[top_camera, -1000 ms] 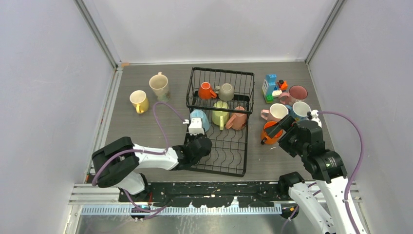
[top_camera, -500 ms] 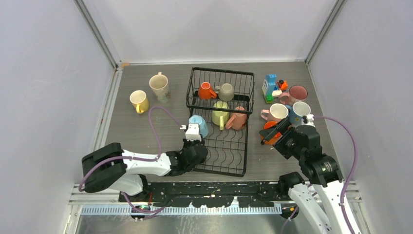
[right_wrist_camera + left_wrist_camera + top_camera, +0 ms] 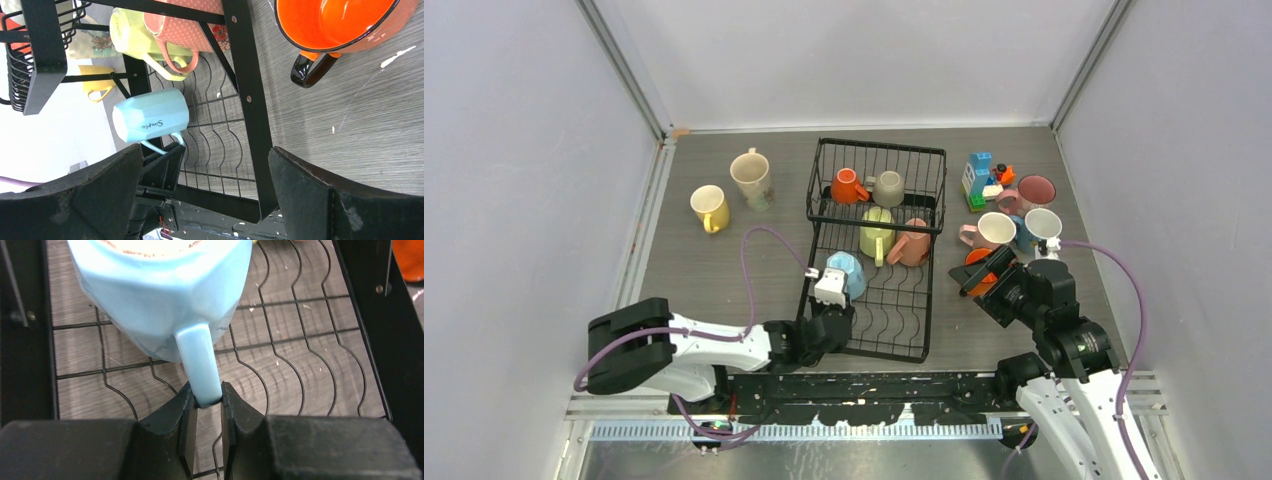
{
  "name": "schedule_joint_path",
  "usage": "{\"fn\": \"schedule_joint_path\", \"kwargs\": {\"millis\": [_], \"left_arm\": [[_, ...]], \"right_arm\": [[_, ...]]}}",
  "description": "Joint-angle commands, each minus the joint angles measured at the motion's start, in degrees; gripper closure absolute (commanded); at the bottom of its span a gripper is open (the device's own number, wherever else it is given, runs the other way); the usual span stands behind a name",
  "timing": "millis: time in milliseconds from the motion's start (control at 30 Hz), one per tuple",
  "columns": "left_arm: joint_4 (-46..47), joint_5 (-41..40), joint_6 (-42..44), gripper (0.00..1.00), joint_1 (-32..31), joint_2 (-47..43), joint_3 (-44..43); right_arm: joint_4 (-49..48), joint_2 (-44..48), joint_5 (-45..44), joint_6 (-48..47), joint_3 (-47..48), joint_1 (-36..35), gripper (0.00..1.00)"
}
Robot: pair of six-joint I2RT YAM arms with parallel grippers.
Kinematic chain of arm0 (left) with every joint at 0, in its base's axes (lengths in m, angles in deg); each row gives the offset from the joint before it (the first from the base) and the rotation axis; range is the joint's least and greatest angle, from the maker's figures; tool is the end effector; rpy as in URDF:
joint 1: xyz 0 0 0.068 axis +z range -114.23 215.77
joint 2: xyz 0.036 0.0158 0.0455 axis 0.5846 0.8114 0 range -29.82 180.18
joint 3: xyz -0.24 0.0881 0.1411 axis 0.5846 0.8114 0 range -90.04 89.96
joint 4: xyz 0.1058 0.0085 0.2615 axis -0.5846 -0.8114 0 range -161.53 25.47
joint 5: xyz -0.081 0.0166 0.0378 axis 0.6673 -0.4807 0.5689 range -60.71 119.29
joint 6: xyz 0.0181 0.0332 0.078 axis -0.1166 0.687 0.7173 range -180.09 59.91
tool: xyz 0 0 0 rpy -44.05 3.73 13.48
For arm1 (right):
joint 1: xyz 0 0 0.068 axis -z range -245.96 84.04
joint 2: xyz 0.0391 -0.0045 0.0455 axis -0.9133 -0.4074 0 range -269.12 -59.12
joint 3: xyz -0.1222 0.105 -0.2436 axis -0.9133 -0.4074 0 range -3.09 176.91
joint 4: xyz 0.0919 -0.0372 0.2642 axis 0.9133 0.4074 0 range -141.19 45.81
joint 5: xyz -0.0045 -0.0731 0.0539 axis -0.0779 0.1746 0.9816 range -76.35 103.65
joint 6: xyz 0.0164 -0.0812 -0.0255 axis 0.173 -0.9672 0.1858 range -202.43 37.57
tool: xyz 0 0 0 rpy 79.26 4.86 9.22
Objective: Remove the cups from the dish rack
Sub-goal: Unload the cup from the dish rack.
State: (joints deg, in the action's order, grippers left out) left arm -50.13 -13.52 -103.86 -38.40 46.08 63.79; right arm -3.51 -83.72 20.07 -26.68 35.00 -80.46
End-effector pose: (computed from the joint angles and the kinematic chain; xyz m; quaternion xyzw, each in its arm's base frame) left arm 0.1252 -0.2509 0.1485 0.0551 0.8421 -0.1992 0.4982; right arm 0.1255 0.0412 0.2679 0.2862 0.8350 0.3092 0.3537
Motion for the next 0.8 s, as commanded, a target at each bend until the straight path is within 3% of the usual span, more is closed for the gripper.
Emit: {"fn": "schedule_joint_path", "kwargs": {"millis": [0,567,767], "left_arm": [[-0.24,3.48,-0.42,1.00,-1.75,1.70,1.20],[-6.83,3.66,-1.62,1.00,-3.40,2.03,0.36],[-9.64,2.57,-2.27,0.85,-3.70,0.75,-0.20]], "right_arm": [[-2.97,0.72,1.17,-0.49,-0.62,0.07,0.00],[-0.79,-3.36,-1.94,-3.67,0.60,-2.06,0.00],[-0.87,-4.28,-4.24,-3.24,0.80,-4.51,0.00]]}}
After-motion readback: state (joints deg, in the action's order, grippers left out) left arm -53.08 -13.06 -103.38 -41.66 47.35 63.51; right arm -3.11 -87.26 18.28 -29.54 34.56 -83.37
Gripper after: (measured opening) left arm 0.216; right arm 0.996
